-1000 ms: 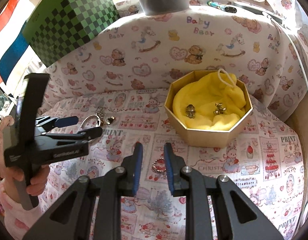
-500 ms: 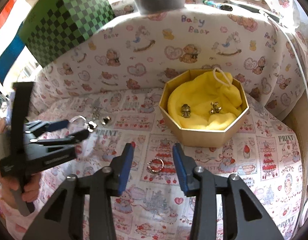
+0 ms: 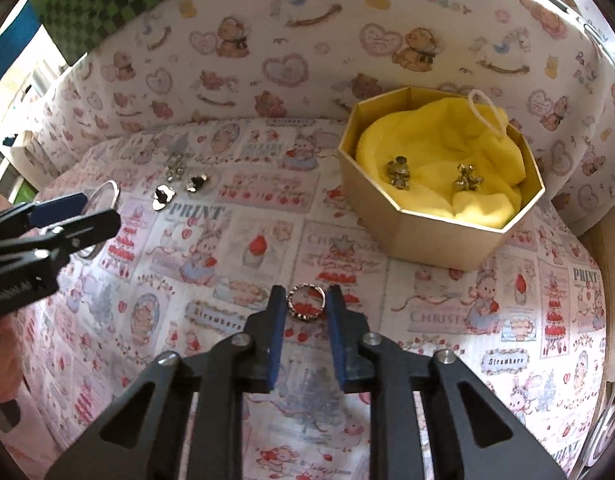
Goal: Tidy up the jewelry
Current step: 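Grasp the silver bangle with the left gripper while the right gripper holds the ring, then carry the bangle and ring over the gold box and release both, then move the left gripper to a dark stud earring and grasp it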
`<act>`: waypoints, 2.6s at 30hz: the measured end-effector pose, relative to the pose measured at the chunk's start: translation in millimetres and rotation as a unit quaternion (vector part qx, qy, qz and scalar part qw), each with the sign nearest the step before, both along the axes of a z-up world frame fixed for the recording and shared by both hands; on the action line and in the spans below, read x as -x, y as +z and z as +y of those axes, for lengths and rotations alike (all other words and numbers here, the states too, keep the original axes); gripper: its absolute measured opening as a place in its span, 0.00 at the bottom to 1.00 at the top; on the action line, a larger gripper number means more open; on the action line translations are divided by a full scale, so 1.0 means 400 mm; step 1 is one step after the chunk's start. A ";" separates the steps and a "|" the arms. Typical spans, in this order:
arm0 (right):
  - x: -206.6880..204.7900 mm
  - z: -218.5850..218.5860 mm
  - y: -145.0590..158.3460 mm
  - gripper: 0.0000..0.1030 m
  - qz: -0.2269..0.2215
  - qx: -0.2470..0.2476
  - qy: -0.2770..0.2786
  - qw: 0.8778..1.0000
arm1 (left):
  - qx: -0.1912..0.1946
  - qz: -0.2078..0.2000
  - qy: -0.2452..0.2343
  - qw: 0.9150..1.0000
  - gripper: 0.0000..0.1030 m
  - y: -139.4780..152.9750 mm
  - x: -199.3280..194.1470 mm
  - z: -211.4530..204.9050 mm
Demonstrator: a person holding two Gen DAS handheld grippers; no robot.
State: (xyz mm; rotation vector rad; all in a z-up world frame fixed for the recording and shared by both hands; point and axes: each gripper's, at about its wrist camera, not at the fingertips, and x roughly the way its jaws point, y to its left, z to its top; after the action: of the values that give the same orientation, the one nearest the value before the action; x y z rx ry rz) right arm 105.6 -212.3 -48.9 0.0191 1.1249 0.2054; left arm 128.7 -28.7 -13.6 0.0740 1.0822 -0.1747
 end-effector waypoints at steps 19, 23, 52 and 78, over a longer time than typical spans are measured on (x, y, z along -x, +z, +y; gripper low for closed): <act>0.046 -0.085 0.151 0.18 -0.114 -0.104 0.025 0.988 | -0.007 -0.035 0.003 0.999 0.61 0.120 0.066 -0.006; 0.066 -0.143 0.197 0.18 -0.164 -0.137 -0.005 0.977 | 0.001 -0.046 0.002 0.999 0.61 0.160 0.068 -0.032; 0.019 -0.491 0.084 0.33 -0.174 -0.269 -0.256 0.912 | 0.152 -0.002 -0.049 0.987 0.61 0.064 -0.163 -0.430; 0.073 -0.375 0.180 0.50 -0.245 -0.203 -0.196 0.928 | 0.080 -0.245 0.009 0.966 0.97 0.280 0.064 -0.156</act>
State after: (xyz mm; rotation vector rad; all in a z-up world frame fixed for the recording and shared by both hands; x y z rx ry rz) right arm 76.5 -362.2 23.1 0.5312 0.5449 0.0724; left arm 103.2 -91.0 98.6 -0.0372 0.5721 -0.2132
